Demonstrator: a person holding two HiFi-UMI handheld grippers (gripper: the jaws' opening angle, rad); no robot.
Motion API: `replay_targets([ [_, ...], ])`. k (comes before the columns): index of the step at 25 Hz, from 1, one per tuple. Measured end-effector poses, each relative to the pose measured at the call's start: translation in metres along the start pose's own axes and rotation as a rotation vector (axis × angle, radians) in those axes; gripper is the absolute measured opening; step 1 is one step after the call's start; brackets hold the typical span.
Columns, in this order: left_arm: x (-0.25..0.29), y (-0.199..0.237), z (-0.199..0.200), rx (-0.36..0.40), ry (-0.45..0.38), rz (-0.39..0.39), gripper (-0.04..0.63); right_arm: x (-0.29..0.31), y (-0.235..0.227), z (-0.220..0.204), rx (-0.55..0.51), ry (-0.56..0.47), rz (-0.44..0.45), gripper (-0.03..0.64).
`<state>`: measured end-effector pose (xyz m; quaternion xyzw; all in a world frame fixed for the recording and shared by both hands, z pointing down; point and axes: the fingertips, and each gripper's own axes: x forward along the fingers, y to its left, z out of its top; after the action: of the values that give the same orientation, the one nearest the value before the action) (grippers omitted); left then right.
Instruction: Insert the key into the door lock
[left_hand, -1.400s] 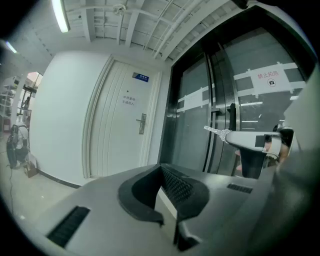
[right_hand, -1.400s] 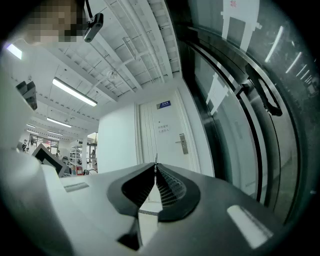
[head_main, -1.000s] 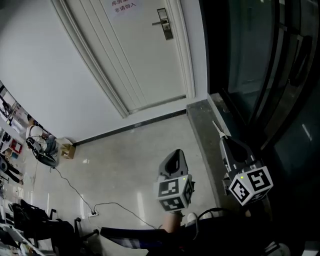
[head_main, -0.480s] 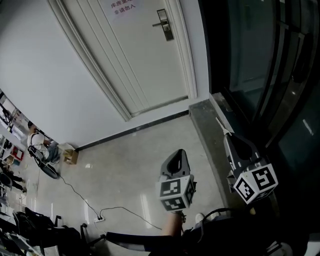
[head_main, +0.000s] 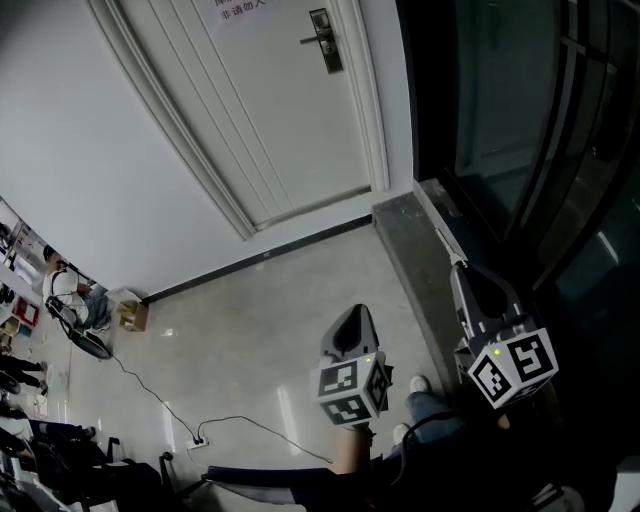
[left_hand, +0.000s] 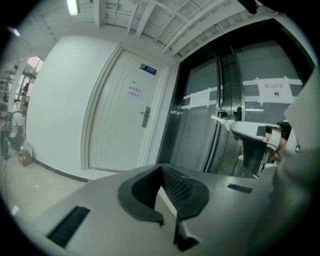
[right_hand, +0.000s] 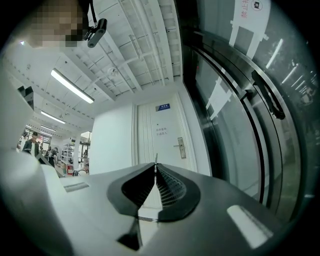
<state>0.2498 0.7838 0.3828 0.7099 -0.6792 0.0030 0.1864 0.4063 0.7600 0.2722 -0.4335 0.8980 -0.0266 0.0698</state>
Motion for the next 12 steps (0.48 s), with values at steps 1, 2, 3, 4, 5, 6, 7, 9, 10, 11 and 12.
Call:
replay_targets([
  [1,0.003,0.004,-0.002,-0.002,0.001,0.005,0.0,0.004,0.001,-0.003,-0.002,-0.002,0.002,0.012],
  [2,0.006,0.008,-0.004,-0.005,0.003,0.01,0.0,0.009,0.001,-0.006,-0.004,-0.003,0.007,0.011],
  [3,0.011,0.012,-0.004,-0.008,0.003,0.014,0.0,0.015,0.001,-0.009,-0.005,-0.005,0.013,0.012],
  [4,0.017,0.016,-0.003,-0.008,0.0,0.02,0.0,0.023,-0.001,-0.01,-0.005,-0.007,0.02,0.011],
  [5,0.026,0.02,0.0,-0.004,-0.004,0.026,0.0,0.034,-0.004,-0.012,-0.003,-0.01,0.027,0.011],
  [6,0.036,0.025,0.004,0.001,-0.006,0.031,0.0,0.046,-0.008,-0.012,0.0,-0.012,0.033,0.011],
  [7,0.048,0.029,0.008,0.006,-0.005,0.035,0.0,0.06,-0.012,-0.013,0.004,-0.014,0.038,0.011],
  [9,0.07,0.038,0.018,0.01,-0.006,0.039,0.0,0.086,-0.021,-0.014,0.012,-0.018,0.045,0.011],
  [10,0.081,0.042,0.024,0.01,-0.01,0.042,0.0,0.099,-0.026,-0.015,0.012,-0.02,0.046,0.012],
  [11,0.092,0.047,0.029,0.009,-0.013,0.044,0.0,0.11,-0.031,-0.016,0.01,-0.02,0.046,0.011],
  [12,0.103,0.05,0.033,0.007,-0.013,0.046,0.0,0.122,-0.037,-0.017,0.008,-0.019,0.044,0.011],
])
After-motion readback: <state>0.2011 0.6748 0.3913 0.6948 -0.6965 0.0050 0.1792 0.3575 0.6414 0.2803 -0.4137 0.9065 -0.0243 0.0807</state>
